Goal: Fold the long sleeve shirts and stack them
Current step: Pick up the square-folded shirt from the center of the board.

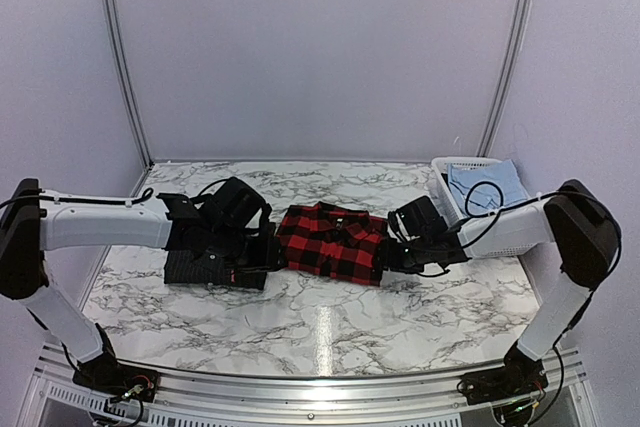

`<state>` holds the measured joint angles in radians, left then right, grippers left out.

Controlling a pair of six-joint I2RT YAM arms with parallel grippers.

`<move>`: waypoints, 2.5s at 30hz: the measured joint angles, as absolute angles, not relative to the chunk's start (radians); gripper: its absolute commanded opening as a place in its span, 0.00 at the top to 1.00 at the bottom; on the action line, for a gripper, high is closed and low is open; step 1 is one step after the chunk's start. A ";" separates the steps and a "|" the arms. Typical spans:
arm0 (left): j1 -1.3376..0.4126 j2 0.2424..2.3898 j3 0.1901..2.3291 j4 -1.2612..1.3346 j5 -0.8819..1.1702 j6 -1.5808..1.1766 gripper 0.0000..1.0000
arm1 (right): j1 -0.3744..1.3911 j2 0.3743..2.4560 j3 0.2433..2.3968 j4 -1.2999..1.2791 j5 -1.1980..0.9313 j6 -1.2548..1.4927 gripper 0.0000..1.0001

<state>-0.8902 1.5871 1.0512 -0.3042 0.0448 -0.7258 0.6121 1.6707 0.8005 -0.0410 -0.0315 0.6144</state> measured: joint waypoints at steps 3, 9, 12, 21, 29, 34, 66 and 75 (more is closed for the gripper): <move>-0.857 1.588 1.071 -0.307 0.045 -0.702 0.43 | 0.612 1.708 0.813 0.001 -0.052 0.625 0.77; -0.815 1.606 1.117 -0.311 0.049 -0.662 0.41 | 0.604 1.740 0.855 -0.007 -0.061 0.604 1.00; -0.802 1.626 1.135 -0.311 0.057 -0.644 0.41 | 0.573 1.736 0.862 -0.029 -0.068 0.561 1.00; -0.772 1.810 1.243 -0.289 0.097 -0.604 0.40 | 0.474 1.720 0.883 -0.121 -0.094 0.418 1.00; -0.734 2.025 1.377 -0.233 0.130 -0.602 0.41 | 0.474 1.729 0.903 -0.144 -0.099 0.396 1.00; -0.729 2.086 1.415 -0.226 0.112 -0.605 0.41 | 0.474 1.728 0.918 -0.172 -0.082 0.399 1.00; -0.747 1.972 1.405 -0.135 0.120 -0.675 1.00 | 0.629 1.652 1.064 -0.283 0.010 0.484 1.00; -0.728 1.707 1.318 -0.167 0.064 -0.643 1.00 | 0.755 1.652 1.229 -0.332 0.062 0.518 1.00</move>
<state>-0.7277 1.7069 1.3182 -0.1665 0.0639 -0.6430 0.7547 1.6516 1.2289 -0.3321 0.0624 0.5179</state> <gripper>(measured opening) 0.018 0.006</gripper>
